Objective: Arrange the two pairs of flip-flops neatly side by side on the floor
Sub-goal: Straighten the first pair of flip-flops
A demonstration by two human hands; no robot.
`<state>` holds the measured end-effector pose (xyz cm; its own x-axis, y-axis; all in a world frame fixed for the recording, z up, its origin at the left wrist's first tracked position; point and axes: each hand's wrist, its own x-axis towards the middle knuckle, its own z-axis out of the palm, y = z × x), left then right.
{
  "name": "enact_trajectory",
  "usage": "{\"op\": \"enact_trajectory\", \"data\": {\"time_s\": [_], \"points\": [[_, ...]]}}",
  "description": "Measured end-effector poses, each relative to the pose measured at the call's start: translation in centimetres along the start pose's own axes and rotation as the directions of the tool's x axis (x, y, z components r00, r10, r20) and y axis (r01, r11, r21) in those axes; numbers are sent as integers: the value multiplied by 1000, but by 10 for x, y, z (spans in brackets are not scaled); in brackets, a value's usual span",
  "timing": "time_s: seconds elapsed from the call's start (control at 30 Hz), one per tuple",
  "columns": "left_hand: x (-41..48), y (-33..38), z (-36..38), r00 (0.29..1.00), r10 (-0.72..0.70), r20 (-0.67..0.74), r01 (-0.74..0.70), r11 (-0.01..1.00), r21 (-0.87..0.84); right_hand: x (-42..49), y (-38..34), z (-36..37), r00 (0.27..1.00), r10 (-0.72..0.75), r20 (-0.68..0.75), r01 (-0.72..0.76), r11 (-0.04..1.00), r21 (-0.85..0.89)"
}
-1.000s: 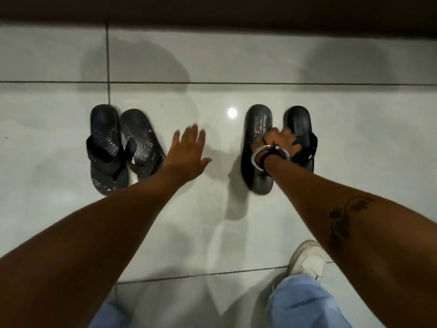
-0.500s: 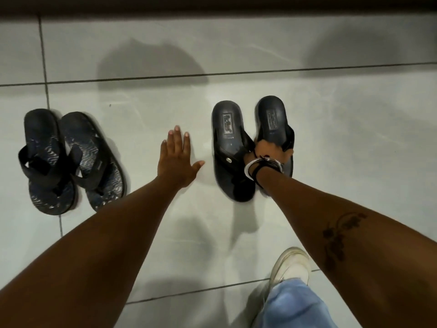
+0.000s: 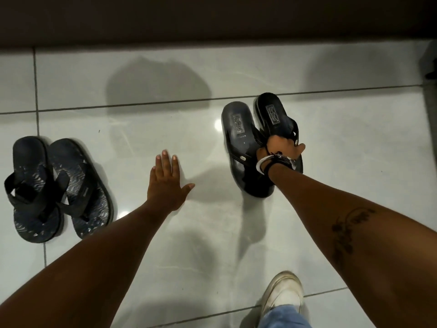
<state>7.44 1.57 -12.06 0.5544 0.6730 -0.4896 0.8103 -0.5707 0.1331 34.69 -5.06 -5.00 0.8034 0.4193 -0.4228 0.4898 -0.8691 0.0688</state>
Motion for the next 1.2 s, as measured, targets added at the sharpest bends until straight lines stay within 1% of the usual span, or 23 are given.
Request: {"op": "enact_trajectory", "data": {"time_s": [0.1, 0.2, 0.43, 0.63, 1.0, 1.2], "points": [[3, 0, 1, 1000, -5, 15, 5, 1000, 1, 11, -6, -5, 999, 40, -9, -40, 999, 32], [4, 1, -1, 999, -13, 34, 13, 1000, 4, 15, -11, -5, 998, 58, 16, -59, 998, 36], [5, 4, -6, 997, -24, 70, 21, 999, 47, 6, -11, 2, 996, 51, 74, -57, 996, 71], [5, 6, -7, 997, -28, 67, 25, 999, 46, 4, -7, 3, 997, 17, 78, -24, 996, 91], [6, 7, -8, 995, -43, 87, 39, 998, 53, 11, -3, 4, 996, -5, 94, -2, 997, 73], [4, 7, -9, 996, -39, 80, 34, 998, 60, 6, -3, 7, 999, -6, 47, 6, 1000, 16]]}}
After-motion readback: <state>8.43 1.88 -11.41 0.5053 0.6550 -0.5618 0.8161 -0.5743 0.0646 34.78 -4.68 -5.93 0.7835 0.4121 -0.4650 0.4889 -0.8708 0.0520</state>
